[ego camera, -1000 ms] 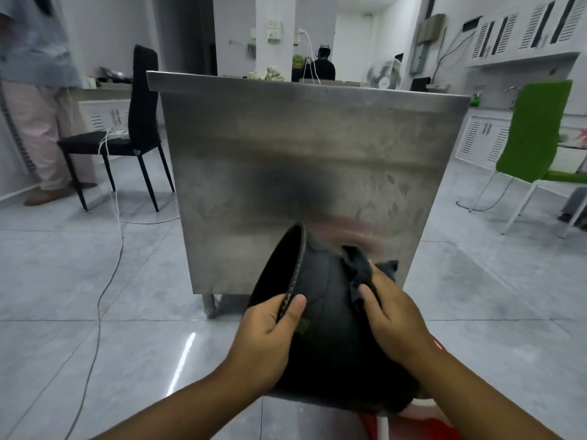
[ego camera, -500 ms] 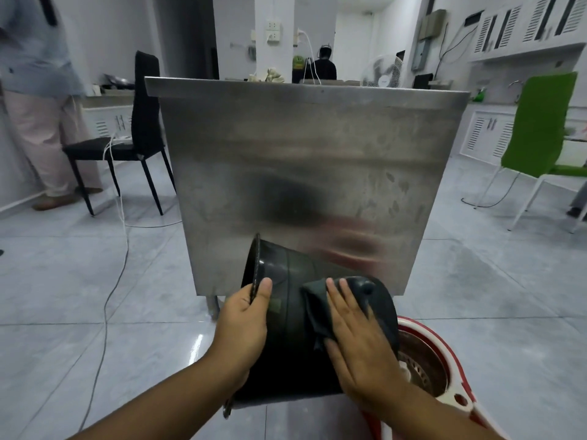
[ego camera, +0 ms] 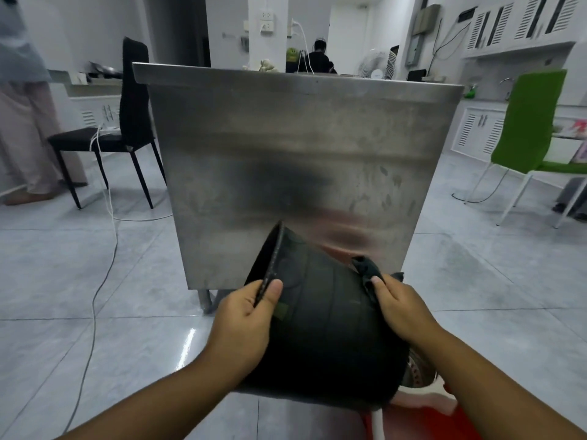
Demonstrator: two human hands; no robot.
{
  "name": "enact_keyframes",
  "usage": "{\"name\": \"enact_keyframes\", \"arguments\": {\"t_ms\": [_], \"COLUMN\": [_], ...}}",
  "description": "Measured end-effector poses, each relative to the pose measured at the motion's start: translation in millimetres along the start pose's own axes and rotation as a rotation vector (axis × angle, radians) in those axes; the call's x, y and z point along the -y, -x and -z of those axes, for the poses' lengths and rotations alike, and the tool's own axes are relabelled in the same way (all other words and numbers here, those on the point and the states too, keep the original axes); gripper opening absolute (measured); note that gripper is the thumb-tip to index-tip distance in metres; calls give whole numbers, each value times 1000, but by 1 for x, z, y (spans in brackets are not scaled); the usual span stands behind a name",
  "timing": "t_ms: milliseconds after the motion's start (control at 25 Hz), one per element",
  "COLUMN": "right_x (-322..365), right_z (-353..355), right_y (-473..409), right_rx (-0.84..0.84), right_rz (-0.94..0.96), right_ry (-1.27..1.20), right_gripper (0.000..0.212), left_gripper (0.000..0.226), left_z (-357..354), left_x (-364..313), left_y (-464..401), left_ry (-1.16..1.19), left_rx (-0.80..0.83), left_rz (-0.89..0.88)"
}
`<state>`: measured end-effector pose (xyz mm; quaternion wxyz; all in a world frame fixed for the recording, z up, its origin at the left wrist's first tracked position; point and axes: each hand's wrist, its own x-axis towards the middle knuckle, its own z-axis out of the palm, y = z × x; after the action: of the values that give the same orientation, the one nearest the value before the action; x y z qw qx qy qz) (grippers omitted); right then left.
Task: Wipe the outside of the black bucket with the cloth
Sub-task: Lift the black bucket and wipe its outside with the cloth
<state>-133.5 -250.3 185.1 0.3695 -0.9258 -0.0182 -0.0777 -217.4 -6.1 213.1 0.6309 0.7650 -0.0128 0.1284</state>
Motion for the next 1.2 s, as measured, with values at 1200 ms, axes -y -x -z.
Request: {"name": "enact_keyframes", "arguments": {"t_ms": [1200], "right_x": [15], "right_z": [26], "right_y": [9], "right_rx": [1], "right_rz": [-544], "right_ry": [-1302], "right_gripper": [47], "left_gripper": [22], "left_z": [18], "left_x": [59], "left_y": [-32], "left_ry": [-247], "left_rx": [146], "left_rz": [315]}}
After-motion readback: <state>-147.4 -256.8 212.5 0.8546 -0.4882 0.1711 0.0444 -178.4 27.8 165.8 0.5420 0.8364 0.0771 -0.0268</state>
